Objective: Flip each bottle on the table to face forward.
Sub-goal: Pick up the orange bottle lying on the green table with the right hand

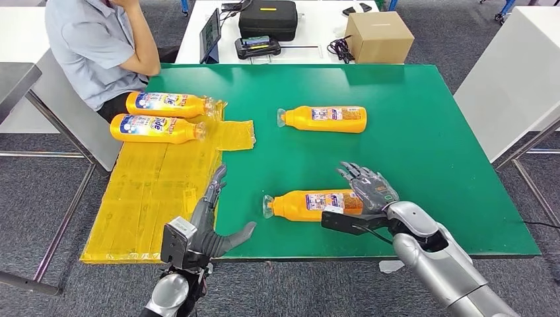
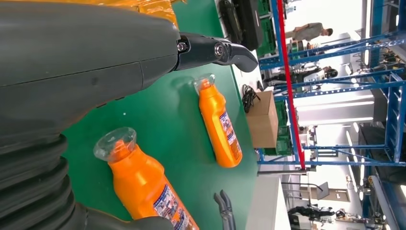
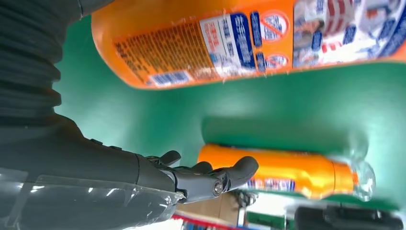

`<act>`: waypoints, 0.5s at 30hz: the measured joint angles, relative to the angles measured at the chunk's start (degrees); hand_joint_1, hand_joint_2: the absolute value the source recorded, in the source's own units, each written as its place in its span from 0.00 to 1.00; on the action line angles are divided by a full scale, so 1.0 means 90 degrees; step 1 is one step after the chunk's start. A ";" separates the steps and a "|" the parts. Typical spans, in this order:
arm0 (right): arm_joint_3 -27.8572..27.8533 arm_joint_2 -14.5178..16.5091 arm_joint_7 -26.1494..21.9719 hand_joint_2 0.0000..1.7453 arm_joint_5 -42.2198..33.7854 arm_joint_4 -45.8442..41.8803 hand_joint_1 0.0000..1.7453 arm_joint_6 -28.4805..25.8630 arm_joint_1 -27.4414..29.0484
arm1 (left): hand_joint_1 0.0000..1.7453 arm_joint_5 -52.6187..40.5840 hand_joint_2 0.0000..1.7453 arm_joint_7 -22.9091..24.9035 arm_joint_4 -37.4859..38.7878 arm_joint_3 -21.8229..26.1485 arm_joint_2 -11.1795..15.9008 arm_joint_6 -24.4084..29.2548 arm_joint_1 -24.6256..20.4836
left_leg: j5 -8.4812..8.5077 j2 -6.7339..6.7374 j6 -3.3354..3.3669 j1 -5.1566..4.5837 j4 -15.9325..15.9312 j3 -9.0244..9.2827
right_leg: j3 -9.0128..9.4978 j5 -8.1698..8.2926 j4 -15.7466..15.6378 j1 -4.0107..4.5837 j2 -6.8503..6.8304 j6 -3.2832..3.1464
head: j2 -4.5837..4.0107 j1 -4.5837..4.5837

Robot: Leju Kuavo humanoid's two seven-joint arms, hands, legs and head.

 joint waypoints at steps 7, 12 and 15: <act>0.0178 -0.0036 -0.0027 1.00 -0.0346 0.0328 0.00 0.0092 -0.0105 | 0.00 0.0099 1.00 0.0109 0.0113 -0.0067 0.0002 -0.0097 -0.0065 | 0.0000 0.0000 0.0000 0.0000 0.0000 0.0000 | 0.0000 0.0000 0.0000 0.0000 0.0000 0.0000 | 0.0000 -0.0001; 0.0284 -0.0036 -0.0053 1.00 -0.0472 0.0501 0.00 0.0092 -0.0106 | 0.00 0.0106 1.00 0.0155 0.0197 -0.0094 0.0004 -0.0113 -0.0101 | 0.0000 0.0000 0.0000 0.0000 0.0000 0.0000 | 0.0000 0.0000 0.0000 0.0000 0.0000 0.0000 | 0.0000 0.0000; 0.0339 -0.0036 -0.0075 1.00 -0.0556 0.0578 0.00 0.0119 -0.0110 | 0.00 0.0110 1.00 0.0165 0.0241 -0.0108 0.0005 -0.0134 -0.0134 | 0.0000 0.0000 0.0000 0.0000 0.0000 0.0000 | 0.0000 0.0000 0.0000 0.0000 0.0000 0.0000 | 0.0000 0.0000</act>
